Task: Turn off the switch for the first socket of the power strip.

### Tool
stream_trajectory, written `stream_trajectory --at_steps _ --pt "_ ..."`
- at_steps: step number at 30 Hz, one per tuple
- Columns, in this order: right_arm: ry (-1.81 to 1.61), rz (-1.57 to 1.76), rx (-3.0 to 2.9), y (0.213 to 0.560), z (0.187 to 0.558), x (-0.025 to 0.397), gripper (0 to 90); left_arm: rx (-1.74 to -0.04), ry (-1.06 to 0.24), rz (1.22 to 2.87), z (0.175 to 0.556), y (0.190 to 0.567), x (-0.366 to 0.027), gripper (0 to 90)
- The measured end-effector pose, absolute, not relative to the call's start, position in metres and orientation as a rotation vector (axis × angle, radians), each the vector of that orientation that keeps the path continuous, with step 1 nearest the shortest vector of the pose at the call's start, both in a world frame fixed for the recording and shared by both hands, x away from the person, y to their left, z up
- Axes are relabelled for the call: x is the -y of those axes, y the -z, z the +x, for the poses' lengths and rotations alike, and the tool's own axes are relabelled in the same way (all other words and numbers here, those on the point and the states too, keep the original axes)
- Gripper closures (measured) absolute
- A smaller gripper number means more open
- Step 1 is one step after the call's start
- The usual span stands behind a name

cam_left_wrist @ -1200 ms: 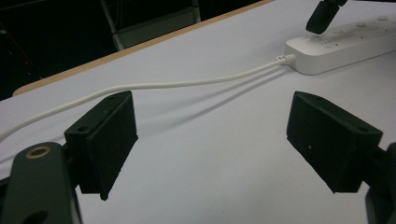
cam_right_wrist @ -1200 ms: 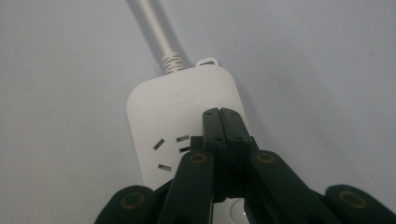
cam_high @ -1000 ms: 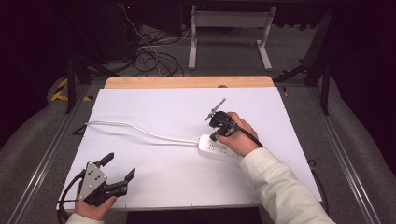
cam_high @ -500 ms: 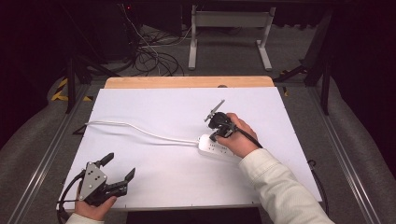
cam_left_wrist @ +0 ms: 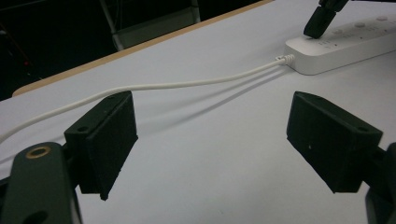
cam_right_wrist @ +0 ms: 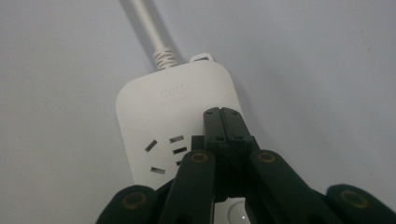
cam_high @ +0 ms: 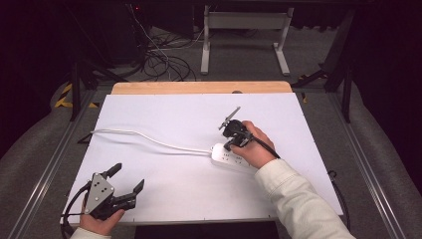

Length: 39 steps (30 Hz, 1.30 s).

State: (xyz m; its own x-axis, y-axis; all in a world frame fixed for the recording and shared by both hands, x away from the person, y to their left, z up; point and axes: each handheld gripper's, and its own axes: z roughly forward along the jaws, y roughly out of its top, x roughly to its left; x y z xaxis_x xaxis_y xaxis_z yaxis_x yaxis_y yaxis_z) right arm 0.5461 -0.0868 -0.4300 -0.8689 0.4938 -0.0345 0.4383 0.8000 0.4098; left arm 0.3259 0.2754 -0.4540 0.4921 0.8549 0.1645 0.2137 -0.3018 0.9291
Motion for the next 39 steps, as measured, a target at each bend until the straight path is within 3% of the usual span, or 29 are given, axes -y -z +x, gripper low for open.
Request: stream_trajectory --at_steps 32,39 --pt "-0.568 0.754 -2.808 0.431 0.540 0.084 90.0 -0.902 -0.845 1.794 0.326 0.454 -0.276 16.4" --pt "-0.736 0.734 -2.765 0.413 0.532 0.090 90.0 -0.902 -0.845 1.794 0.327 0.454 -0.276 16.4"
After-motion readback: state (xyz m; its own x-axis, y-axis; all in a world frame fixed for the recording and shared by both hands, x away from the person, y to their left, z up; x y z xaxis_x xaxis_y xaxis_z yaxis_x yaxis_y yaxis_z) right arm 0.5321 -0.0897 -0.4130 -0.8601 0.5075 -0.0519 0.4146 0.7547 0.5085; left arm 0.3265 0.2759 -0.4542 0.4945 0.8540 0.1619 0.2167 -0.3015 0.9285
